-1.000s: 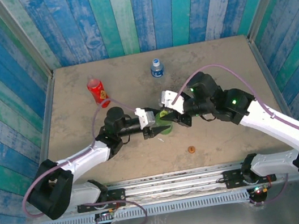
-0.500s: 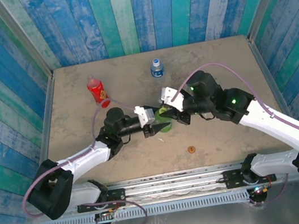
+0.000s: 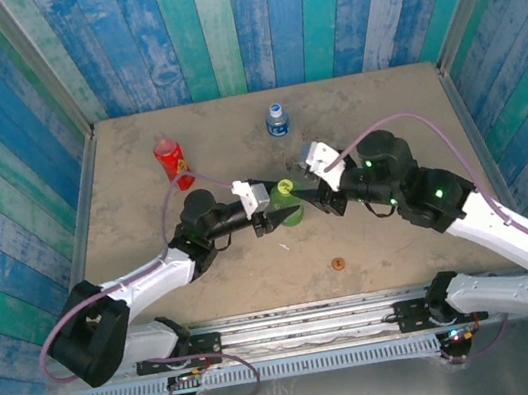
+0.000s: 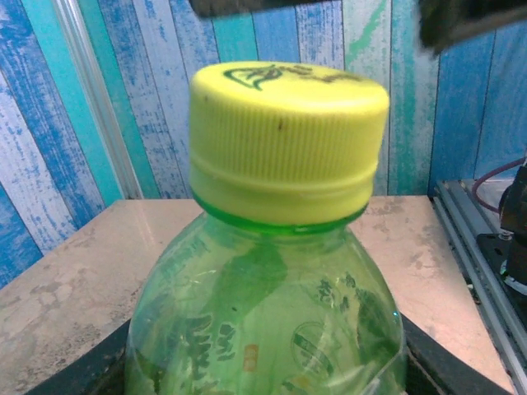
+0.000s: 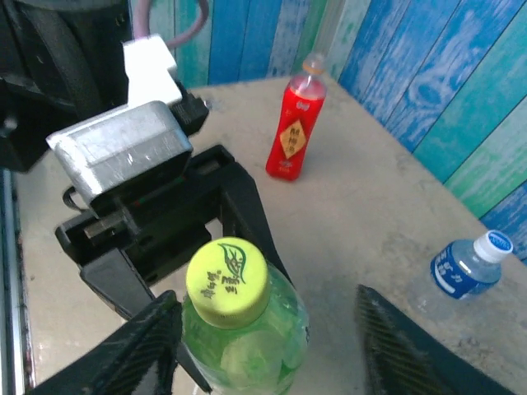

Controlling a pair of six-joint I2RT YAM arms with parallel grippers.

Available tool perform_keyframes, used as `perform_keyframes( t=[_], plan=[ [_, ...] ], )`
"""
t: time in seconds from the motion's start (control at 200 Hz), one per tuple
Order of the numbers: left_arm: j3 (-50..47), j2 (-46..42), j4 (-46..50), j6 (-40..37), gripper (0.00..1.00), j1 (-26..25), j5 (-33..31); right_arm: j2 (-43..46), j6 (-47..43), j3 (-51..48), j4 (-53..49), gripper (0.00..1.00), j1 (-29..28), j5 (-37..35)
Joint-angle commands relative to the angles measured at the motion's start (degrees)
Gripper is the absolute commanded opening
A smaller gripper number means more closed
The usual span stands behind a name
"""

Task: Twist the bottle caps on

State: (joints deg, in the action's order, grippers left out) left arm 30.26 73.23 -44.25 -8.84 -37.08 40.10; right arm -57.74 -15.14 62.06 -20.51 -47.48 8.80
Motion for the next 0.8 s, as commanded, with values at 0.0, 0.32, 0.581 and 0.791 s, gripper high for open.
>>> perform_keyframes(
  t=[0.0, 0.32, 0.581, 0.791],
  plan=[
    [1.6, 0.9, 0.7, -0.5, 0.52, 0.1, 2.1, 2.9, -0.2, -3.4, 4.9, 0.61, 0.1, 0.8],
    [2.1, 2.6, -0.8, 0.8, 0.52, 0.1, 2.3, -2.4, 0.4, -2.9, 6.4, 0.59, 0.2, 4.1],
    [1.9, 2.8, -1.5, 1.7, 0.52, 0.1, 1.3, -5.6, 1.3, -2.4, 6.9, 0.30, 0.2, 5.6],
    [1.8, 2.8, -1.3, 2.4, 0.65, 0.1, -1.0, -5.2, 2.4, -4.1, 8.9, 0.21, 0.3, 2.8]
  ],
)
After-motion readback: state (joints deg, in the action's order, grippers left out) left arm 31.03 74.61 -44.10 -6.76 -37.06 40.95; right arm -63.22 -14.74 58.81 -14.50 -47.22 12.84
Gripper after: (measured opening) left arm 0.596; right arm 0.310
